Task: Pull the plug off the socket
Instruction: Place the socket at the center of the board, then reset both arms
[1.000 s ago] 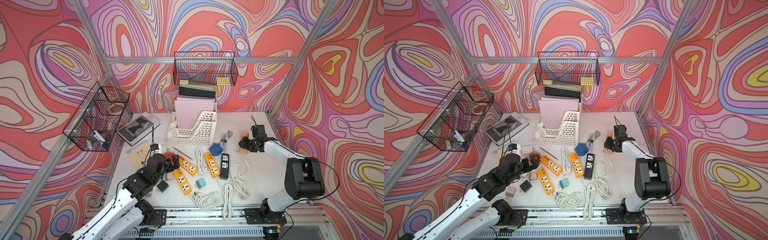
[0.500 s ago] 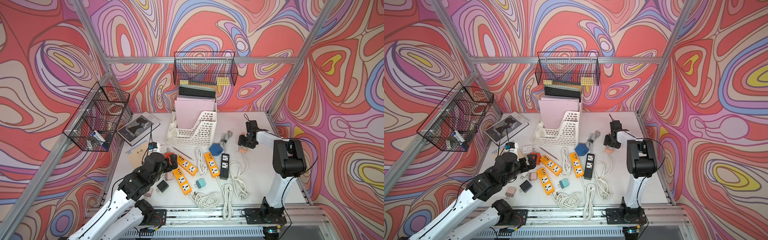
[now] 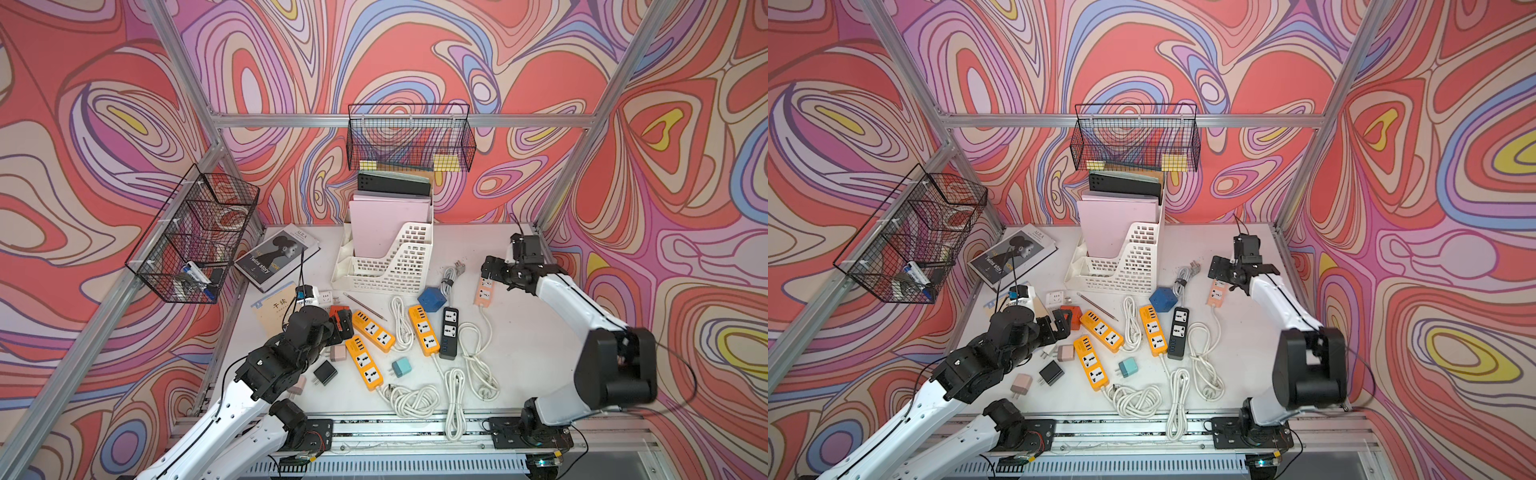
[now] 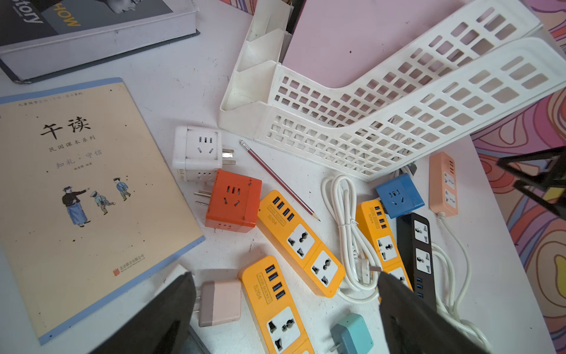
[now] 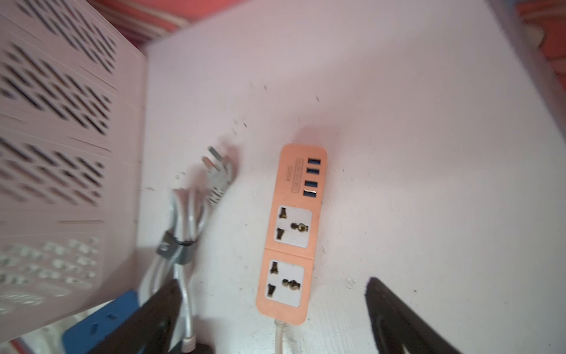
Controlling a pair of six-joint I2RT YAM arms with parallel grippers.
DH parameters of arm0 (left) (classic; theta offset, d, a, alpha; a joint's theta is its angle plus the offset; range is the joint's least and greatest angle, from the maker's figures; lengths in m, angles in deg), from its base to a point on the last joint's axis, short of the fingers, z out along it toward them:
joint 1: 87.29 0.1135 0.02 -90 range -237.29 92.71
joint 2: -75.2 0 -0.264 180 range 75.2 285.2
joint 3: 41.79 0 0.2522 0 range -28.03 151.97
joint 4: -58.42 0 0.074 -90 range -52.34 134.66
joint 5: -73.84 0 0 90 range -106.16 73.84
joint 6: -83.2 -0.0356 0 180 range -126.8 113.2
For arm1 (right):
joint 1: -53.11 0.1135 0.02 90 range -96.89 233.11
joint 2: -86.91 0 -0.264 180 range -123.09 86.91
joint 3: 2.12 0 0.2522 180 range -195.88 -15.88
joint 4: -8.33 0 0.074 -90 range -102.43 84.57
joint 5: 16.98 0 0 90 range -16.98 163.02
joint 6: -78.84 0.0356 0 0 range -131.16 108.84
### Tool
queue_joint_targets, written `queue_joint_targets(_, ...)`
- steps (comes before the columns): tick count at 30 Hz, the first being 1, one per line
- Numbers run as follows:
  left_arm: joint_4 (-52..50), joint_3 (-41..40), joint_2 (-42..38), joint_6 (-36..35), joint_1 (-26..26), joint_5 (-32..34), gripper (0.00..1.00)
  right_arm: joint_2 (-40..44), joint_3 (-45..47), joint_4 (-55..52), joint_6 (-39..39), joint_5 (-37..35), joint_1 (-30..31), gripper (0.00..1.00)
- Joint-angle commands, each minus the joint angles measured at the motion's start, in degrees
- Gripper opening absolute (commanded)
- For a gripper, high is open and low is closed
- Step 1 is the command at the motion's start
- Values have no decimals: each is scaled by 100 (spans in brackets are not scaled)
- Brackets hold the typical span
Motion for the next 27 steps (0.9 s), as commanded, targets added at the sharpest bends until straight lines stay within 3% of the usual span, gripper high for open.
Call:
queue_joint_targets(1,16,59,32,-182,37,275,99,1071,593,410,112,145,-38,98)
queue_joint_targets(4,95,56,116,-265,37,404,99,2008,1087,742,81,-460,-34,98)
queue_joint_targets(8,178,83,232,-488,38,516,99,2882,2003,1285,533,-2378,-50,98)
queue_joint_targets(12,127,89,275,-589,38,515,99,2919,3044,2566,-70,-2703,-101,98)
queue_joint_targets(15,13,134,291,-688,46,546,99,2156,3454,3574,-330,-2531,-136,98)
queue_joint_targets(20,-251,241,278,-923,63,793,99,-268,3686,6480,-818,-1695,-137,98)
queue_joint_targets(24,-232,264,255,-1249,90,1186,99,-1555,3350,7560,-1328,-831,-124,98)
queue_joint_targets(25,-111,228,251,-1433,106,1325,99,-1638,3549,8131,-1458,-772,-107,98)
queue_joint_targets(26,41,163,262,-1616,130,1482,99,-1507,3522,7764,-1409,-796,-102,98)
queue_joint_targets(27,207,85,272,-1805,171,1582,99,-1588,3619,8121,-1383,-947,-104,98)
